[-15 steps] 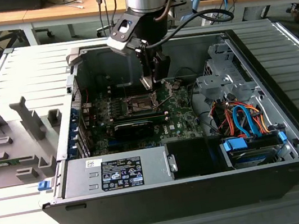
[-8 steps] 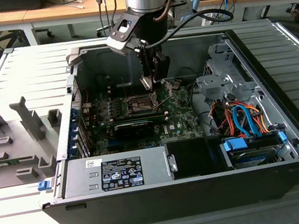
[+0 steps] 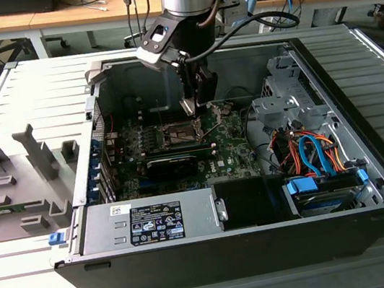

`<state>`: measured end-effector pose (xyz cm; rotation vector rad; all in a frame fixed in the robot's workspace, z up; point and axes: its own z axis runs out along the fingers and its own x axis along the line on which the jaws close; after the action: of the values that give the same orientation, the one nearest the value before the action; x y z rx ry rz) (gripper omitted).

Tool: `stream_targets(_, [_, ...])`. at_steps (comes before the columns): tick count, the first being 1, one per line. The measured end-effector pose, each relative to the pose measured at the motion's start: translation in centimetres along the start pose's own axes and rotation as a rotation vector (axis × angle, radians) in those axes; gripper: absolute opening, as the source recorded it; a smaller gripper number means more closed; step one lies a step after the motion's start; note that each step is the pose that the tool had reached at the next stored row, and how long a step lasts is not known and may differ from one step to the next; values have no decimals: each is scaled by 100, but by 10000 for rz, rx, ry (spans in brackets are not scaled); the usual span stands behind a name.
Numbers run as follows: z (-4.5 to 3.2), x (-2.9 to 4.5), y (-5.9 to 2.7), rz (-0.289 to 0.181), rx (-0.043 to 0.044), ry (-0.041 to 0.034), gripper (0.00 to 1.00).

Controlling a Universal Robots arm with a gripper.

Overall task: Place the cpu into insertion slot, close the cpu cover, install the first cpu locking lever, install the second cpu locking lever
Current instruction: 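Place the cpu into insertion slot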

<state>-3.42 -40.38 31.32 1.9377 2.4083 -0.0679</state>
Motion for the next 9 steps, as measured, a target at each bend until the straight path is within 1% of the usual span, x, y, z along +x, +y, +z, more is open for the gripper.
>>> stream_targets(9, [0,0,0,156,16,-24,54])
